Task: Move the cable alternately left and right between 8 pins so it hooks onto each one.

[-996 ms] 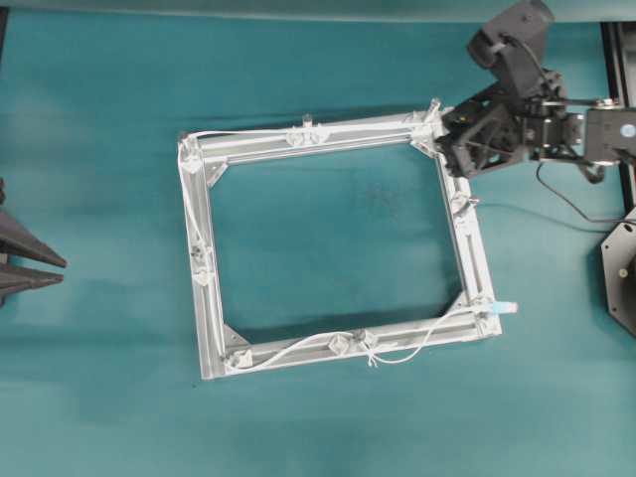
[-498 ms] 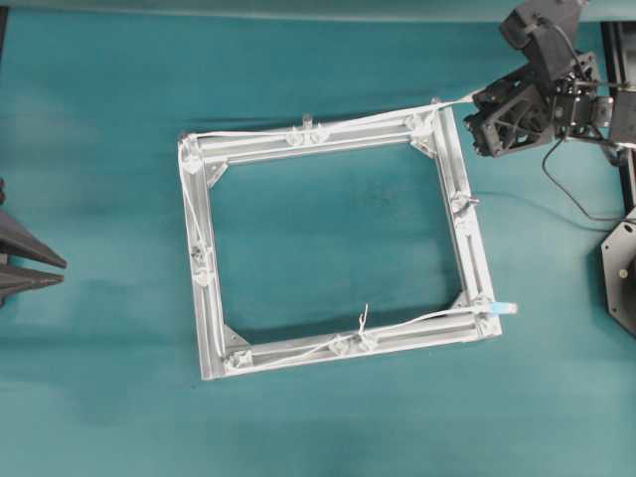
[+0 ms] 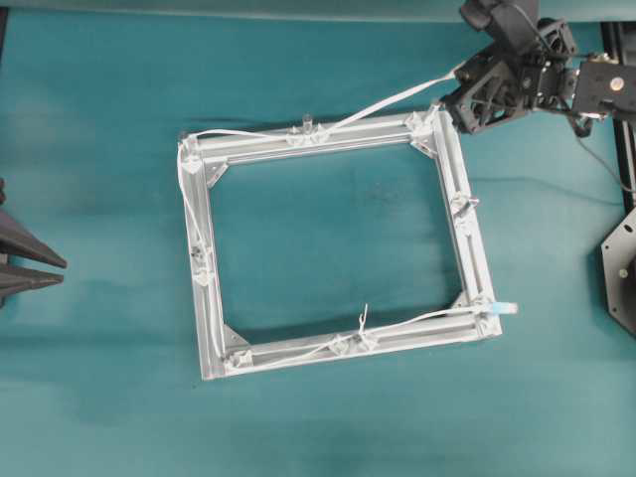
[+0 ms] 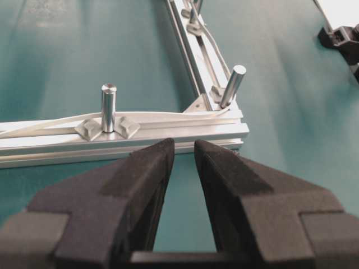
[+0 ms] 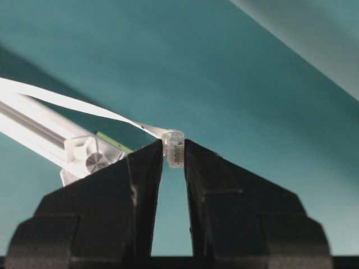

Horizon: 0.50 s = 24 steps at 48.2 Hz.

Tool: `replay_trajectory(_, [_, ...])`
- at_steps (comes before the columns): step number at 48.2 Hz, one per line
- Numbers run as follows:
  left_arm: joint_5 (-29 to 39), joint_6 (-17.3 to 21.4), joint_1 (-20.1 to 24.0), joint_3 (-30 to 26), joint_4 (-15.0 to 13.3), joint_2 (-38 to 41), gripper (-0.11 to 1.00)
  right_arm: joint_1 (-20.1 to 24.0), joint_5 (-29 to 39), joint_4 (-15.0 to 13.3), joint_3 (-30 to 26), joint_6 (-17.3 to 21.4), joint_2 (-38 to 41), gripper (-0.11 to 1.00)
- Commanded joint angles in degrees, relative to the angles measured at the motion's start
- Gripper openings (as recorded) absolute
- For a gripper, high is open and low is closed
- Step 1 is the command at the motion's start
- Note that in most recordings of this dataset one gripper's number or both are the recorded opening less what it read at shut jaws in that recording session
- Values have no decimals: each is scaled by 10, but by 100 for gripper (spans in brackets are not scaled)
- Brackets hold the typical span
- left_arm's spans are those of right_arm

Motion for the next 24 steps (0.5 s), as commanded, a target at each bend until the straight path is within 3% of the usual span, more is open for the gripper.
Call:
replay_trajectory(1, [-3, 3, 0, -6, 2, 4, 36, -2, -8, -3, -2, 1, -2, 15])
replay_trajectory(12, [-4, 3, 0, -6, 2, 4, 36, -4, -18, 2, 24, 6, 0, 15])
replay_trajectory(24, [-3, 3, 0, -6, 2, 4, 36, -4, -43, 38, 47, 24, 0, 15])
